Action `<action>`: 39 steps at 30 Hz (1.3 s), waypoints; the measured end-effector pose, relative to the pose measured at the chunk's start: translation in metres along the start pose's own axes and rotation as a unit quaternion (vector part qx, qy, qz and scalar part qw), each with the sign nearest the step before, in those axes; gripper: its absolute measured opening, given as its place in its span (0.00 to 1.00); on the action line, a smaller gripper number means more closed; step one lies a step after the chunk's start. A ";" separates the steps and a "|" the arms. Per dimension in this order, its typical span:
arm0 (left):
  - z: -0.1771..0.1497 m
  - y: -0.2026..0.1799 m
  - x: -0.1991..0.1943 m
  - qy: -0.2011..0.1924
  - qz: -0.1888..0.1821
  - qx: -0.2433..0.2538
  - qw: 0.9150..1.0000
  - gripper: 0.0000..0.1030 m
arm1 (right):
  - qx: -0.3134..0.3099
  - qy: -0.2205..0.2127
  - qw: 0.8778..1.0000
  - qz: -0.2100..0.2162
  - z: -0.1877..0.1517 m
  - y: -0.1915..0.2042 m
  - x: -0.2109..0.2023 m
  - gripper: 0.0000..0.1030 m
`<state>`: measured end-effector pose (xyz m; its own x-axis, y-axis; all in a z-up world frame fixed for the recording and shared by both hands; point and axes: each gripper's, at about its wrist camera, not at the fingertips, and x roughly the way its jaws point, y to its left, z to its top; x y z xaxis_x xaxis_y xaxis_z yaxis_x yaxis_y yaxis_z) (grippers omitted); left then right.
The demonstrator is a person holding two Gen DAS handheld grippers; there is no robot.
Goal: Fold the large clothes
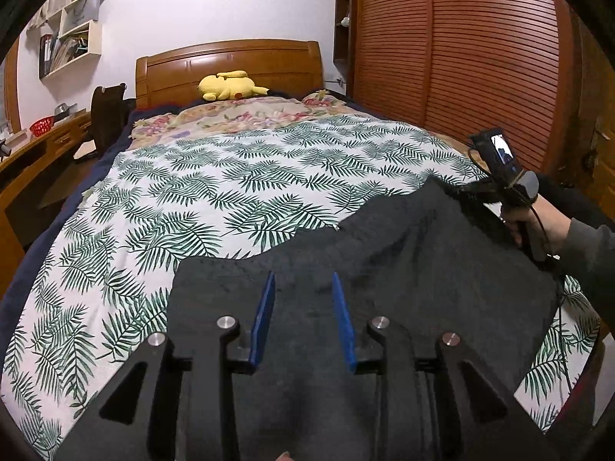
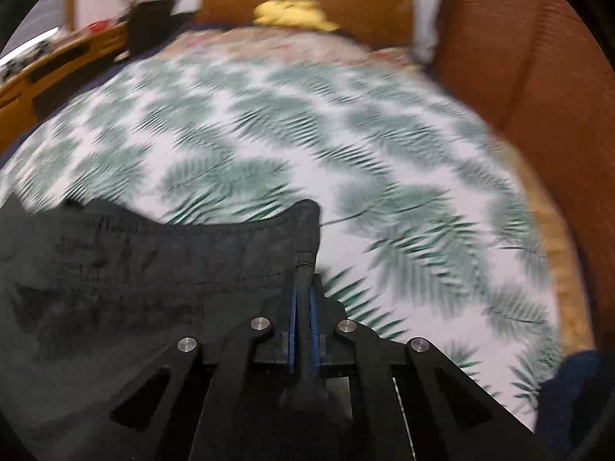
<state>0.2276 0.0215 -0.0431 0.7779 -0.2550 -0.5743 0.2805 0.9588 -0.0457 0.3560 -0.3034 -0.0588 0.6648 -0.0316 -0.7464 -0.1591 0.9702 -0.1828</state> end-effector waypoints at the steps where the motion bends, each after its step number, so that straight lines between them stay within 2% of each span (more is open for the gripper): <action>1: 0.000 0.000 0.000 0.000 0.000 0.000 1.000 0.29 | 0.004 0.005 1.000 -0.016 0.002 -0.001 0.003 0.03; 5: -0.003 0.000 -0.002 0.003 0.001 0.001 1.000 0.29 | -0.002 0.034 0.999 -0.034 0.003 0.005 0.012 0.05; 7: -0.004 0.000 -0.004 0.002 0.002 0.002 1.000 0.29 | -0.006 0.032 0.998 -0.045 0.004 0.011 0.007 0.15; 8: -0.004 0.000 -0.005 0.002 0.003 0.002 1.000 0.29 | -0.011 0.024 0.998 -0.049 0.005 0.016 0.002 0.25; 9: -0.004 0.001 -0.006 0.002 0.003 0.002 1.000 0.29 | -0.014 0.014 0.999 -0.038 0.006 0.021 -0.006 0.36; 11: -0.006 0.004 -0.008 0.002 0.005 0.001 1.000 0.29 | -0.022 -0.002 1.000 -0.004 0.009 0.036 -0.019 0.41; 15: -0.008 0.008 -0.011 0.002 0.008 -0.001 1.000 0.30 | -0.067 -0.002 0.995 0.070 0.007 0.085 -0.038 0.41; 18: -0.009 0.010 -0.014 0.001 0.010 -0.003 1.000 0.30 | -0.108 0.010 0.984 0.141 0.000 0.132 -0.047 0.41; 19: -0.009 0.011 -0.015 0.002 0.010 -0.004 1.000 0.30 | -0.120 0.017 0.981 0.151 -0.002 0.145 -0.046 0.41; 22: -0.013 0.013 -0.019 0.001 0.014 -0.008 1.000 0.30 | -0.160 0.060 0.975 0.140 -0.009 0.183 -0.029 0.43; 23: -0.015 0.013 -0.020 0.003 0.014 -0.008 1.000 0.30 | -0.171 0.079 0.975 0.115 -0.011 0.193 -0.017 0.42; 26: -0.019 0.013 -0.024 0.002 0.017 -0.007 1.000 0.31 | -0.149 0.101 0.978 0.108 -0.008 0.196 0.008 0.42; 32: -0.026 0.014 -0.029 0.005 0.020 -0.008 1.000 0.31 | -0.139 0.100 0.979 0.110 -0.003 0.196 0.032 0.33; 39: -0.031 0.013 -0.031 0.009 0.020 -0.013 1.000 0.31 | -0.130 0.074 0.982 0.118 -0.002 0.190 0.015 0.33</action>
<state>0.1897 0.0454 -0.0515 0.7779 -0.2148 -0.5905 0.2345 0.9711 -0.0443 0.3338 -0.1196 -0.1059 0.4765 0.1328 -0.8691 -0.4897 0.8611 -0.1369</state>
